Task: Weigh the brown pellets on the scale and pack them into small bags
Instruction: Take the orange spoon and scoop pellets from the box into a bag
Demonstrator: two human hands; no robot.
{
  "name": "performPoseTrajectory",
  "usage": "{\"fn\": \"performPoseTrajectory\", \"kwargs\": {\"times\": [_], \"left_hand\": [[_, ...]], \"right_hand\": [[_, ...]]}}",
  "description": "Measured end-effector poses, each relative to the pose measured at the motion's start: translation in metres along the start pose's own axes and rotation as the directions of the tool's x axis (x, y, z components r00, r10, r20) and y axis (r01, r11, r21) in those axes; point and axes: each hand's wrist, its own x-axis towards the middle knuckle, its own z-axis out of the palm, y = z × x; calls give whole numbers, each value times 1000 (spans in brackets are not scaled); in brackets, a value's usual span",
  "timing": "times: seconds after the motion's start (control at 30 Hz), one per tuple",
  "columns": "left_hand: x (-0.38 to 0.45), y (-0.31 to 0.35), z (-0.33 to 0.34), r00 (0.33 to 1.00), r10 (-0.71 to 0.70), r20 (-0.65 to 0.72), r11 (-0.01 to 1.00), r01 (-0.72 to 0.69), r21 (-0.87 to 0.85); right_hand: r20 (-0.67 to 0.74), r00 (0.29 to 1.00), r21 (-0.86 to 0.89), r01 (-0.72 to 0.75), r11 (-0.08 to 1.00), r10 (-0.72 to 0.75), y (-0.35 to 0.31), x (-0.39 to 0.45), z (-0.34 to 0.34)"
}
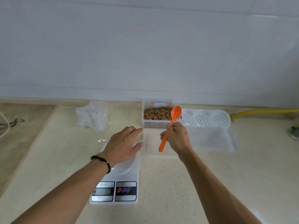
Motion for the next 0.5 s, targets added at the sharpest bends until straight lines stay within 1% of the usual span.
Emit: {"fn": "performPoseTrajectory", "kwargs": {"times": [0.1,0.2,0.3,0.4,0.5], "left_hand": [[-15,-28,5,985,-43,167,999,38,28],[-22,-40,13,966,-49,254,999,44,29],[-23,-41,21,943,-52,328,998,35,56],[-21,-36,26,921,-53,387,998,38,47],[-16,-32,28,916,-35,399,998,15,54]], "right_hand": [[-1,999,-46,-52,998,52,24,-9,16],[-49,989,-57,-140,989,137,47,-15,34],[28,971,-51,-236,970,238,56,-23,51],[87,953,-58,-285,957,289,57,-30,63],[167,936,27,-319,947,310,51,-31,66]]}}
